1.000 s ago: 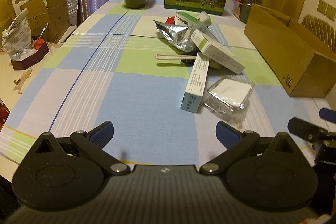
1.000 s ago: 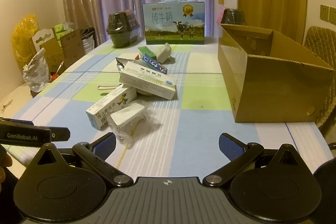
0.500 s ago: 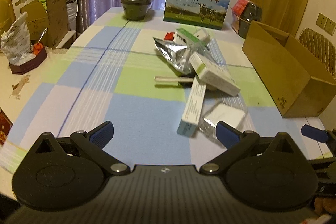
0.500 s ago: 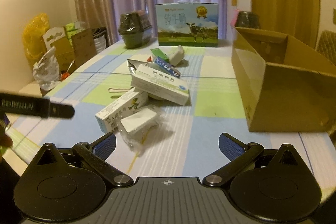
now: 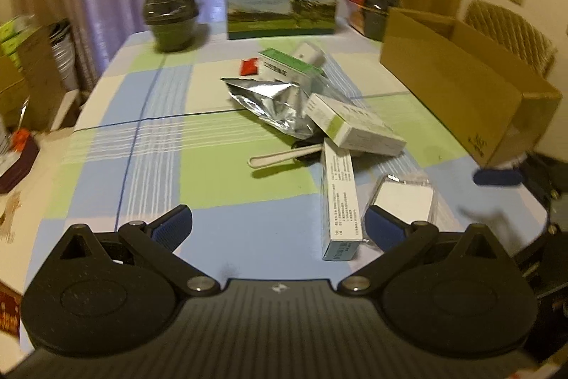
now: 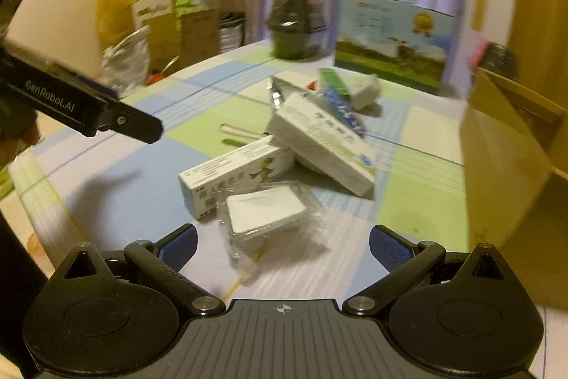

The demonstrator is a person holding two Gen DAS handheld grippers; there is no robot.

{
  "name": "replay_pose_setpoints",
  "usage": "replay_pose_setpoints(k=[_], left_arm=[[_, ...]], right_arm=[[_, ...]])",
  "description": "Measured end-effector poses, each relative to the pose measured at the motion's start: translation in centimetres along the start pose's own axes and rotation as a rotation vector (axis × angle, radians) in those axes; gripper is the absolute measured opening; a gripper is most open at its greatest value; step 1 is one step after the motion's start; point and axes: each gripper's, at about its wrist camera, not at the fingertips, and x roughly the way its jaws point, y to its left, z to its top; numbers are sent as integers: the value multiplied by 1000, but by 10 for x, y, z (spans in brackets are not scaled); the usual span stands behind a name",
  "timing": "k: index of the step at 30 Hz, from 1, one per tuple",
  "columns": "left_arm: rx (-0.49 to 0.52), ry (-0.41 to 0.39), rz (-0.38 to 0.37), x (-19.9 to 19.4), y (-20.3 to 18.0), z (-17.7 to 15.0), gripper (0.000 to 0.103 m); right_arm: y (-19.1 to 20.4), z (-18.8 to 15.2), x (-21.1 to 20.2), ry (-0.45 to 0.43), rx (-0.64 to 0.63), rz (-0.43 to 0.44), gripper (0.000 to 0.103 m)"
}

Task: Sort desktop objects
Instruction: 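Grasp the clear plastic tray with the right tool while the left tool grasps the narrow white box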

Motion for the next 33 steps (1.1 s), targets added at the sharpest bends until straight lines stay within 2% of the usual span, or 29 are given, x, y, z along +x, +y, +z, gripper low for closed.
replay_pose_setpoints(k=[3, 9, 14, 19, 23, 25, 30, 33], left_arm=[[19, 15, -17, 12, 3, -2, 102], [-15, 56, -52, 27, 8, -11, 102], [-35, 55, -61, 33, 10, -9, 102], [-61, 50, -70, 37, 13, -7, 102], [-59, 47, -70, 38, 13, -6, 102], [-51, 42, -75, 39, 10, -4, 102], [3, 32, -97, 44, -5, 0, 100], [30, 42, -111, 52, -17, 4, 84]], right_arm=[[0, 2, 15, 5, -44, 17, 101], [-4, 5, 41, 17, -72, 48, 101], [-4, 9, 58, 19, -81, 72, 99], [-6, 10, 72, 48, -68, 101, 79], [-10, 10, 70, 50, -31, 112, 69], [-11, 11, 66, 55, -18, 96, 65], [-30, 5, 49, 72, 92, -7, 65], [-42, 0, 38, 75, 146, -65, 65]])
